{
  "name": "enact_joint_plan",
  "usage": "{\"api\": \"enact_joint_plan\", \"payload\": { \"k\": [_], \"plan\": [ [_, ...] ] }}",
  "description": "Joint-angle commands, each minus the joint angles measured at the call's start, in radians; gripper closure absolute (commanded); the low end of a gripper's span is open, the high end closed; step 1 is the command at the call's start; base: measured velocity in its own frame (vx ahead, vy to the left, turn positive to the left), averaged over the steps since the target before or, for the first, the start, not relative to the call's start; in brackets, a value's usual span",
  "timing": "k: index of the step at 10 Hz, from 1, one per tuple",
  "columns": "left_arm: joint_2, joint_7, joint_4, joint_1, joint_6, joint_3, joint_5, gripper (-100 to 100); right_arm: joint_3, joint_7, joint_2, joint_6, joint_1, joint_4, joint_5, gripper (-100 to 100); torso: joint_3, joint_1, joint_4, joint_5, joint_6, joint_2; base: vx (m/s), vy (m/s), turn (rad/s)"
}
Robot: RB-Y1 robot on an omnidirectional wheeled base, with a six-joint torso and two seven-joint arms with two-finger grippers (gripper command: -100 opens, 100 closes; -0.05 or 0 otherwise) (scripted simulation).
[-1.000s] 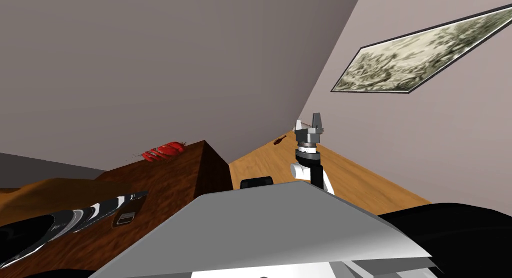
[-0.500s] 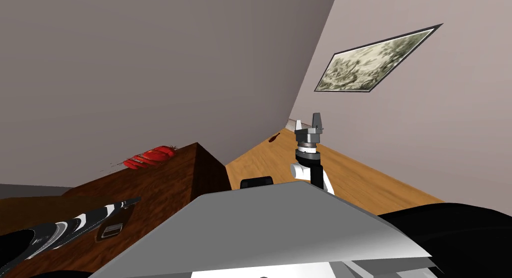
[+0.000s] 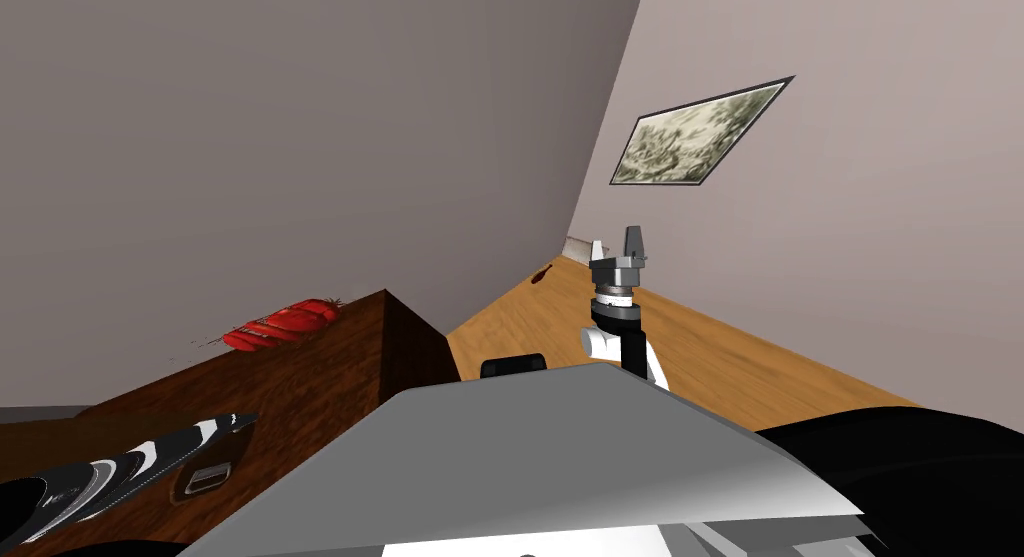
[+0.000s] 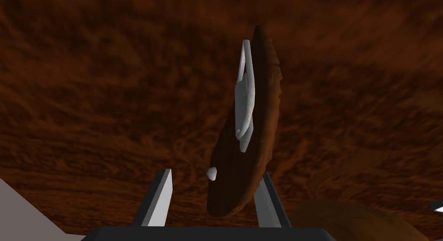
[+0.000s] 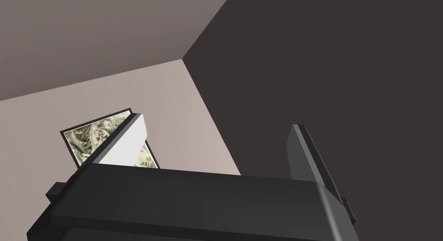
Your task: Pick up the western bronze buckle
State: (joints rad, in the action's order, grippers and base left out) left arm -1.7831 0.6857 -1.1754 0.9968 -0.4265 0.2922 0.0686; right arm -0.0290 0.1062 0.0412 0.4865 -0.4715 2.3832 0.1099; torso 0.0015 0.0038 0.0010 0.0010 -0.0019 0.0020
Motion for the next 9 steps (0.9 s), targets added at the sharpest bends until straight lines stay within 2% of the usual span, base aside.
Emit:
{"api": "enact_joint_plan", "payload": {
  "k": [1, 4, 5, 6, 9],
  "plan": [
    [0.000, 0.000, 0.000, 0.000, 0.000, 0.000, 0.000, 100, 0.000, 0.000, 0.000, 0.000, 0.000, 0.000, 0.000, 0, 0.000, 0.000, 0.000, 0.000, 0.000, 0.000, -0.006, 0.003, 0.002],
    [-0.001, -0.003, -0.001, 0.001, -0.003, 0.001, -0.002, 100, 0.000, 0.000, 0.000, 0.000, 0.000, 0.000, 0.000, 0, -0.001, 0.001, 0.000, 0.001, -0.001, -0.002, 0.000, 0.000, 0.000],
    [-0.001, -0.003, -0.001, 0.000, -0.003, 0.001, -0.002, 0, 0.000, 0.000, 0.000, 0.000, 0.000, 0.000, 0.000, 0, -0.001, 0.001, 0.000, 0.001, -0.001, -0.003, 0.000, 0.000, 0.000],
    [-0.004, -0.012, -0.009, 0.002, 0.001, -0.007, 0.000, 100, 0.000, 0.000, 0.000, 0.000, 0.000, 0.000, 0.000, 0, -0.001, 0.002, 0.000, 0.001, -0.001, -0.003, 0.038, 0.001, 0.249],
    [-0.043, -0.053, -0.039, -0.002, -0.014, -0.036, -0.017, 100, 0.000, 0.000, 0.000, 0.000, -0.001, 0.000, 0.000, 0, -0.005, 0.000, -0.002, 0.001, -0.004, -0.010, 0.144, -0.006, 0.404]
  ]
}}
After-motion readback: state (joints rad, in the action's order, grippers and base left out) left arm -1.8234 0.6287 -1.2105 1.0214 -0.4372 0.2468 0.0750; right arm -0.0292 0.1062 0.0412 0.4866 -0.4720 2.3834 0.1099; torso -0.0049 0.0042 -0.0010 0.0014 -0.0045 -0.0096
